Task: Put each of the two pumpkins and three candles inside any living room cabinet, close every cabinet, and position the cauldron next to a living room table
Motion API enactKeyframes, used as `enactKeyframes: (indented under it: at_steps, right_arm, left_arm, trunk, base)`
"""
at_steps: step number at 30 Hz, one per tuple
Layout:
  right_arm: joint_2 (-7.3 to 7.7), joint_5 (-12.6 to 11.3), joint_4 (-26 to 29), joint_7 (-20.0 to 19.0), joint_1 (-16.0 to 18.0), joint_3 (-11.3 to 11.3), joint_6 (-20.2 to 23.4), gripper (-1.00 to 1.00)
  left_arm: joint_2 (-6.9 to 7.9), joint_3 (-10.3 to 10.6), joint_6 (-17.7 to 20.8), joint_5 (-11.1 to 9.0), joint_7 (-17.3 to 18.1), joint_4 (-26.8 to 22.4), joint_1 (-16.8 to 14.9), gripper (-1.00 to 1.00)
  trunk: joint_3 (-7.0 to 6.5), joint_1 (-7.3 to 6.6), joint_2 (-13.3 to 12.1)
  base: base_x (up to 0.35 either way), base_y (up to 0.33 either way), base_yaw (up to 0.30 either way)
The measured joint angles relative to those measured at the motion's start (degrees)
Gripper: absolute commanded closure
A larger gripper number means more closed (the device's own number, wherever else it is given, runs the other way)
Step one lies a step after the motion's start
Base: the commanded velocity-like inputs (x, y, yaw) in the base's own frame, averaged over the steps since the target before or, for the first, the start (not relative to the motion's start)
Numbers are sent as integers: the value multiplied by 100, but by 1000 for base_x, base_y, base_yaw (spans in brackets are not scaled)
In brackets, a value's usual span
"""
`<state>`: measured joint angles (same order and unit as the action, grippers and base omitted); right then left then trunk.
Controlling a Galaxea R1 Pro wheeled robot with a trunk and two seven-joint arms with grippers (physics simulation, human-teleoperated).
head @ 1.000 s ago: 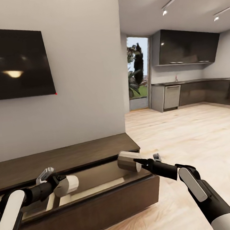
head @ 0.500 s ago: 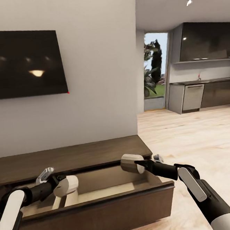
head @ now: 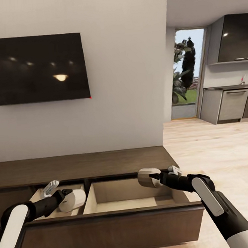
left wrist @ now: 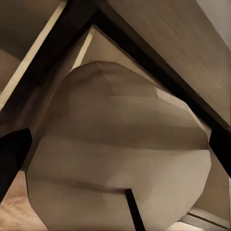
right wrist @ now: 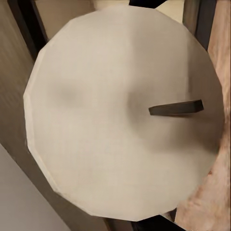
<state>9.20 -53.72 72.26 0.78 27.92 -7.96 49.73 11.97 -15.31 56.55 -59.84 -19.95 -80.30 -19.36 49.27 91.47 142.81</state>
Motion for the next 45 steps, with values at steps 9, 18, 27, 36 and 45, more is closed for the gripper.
enactKeyframes:
  at_steps: [9,18,27,36,45]
  right_arm:
    - [30,-8,119,43,-2,43,203,100]
    - [13,110,398,1380,-1,32,748,100]
    - [0,-30,1189,3669,1,26,1021,100]
    - [-15,-72,1249,4131,26,-6,1017,100]
    - [-187,-75,1266,4648,32,-195,1012,100]
  left_arm:
    - [-16,994,-27,6,-6,-352,0,100]
    - [-562,1716,-40,65,-1110,-415,-70,100]
    - [-925,1999,-53,35,-1614,-2,-654,100]
    - [-1060,2408,-48,60,-2079,478,-1238,100]
    - [-1270,2437,-48,66,-2159,551,-1295,100]
  trunk:
    - [30,0,0]
    - [31,0,0]
    - [31,0,0]
    - [31,0,0]
    - [31,0,0]
  base:
    - [0,-20,115]
    - [0,0,3]
    - [0,0,0]
    - [0,0,0]
    - [0,0,0]
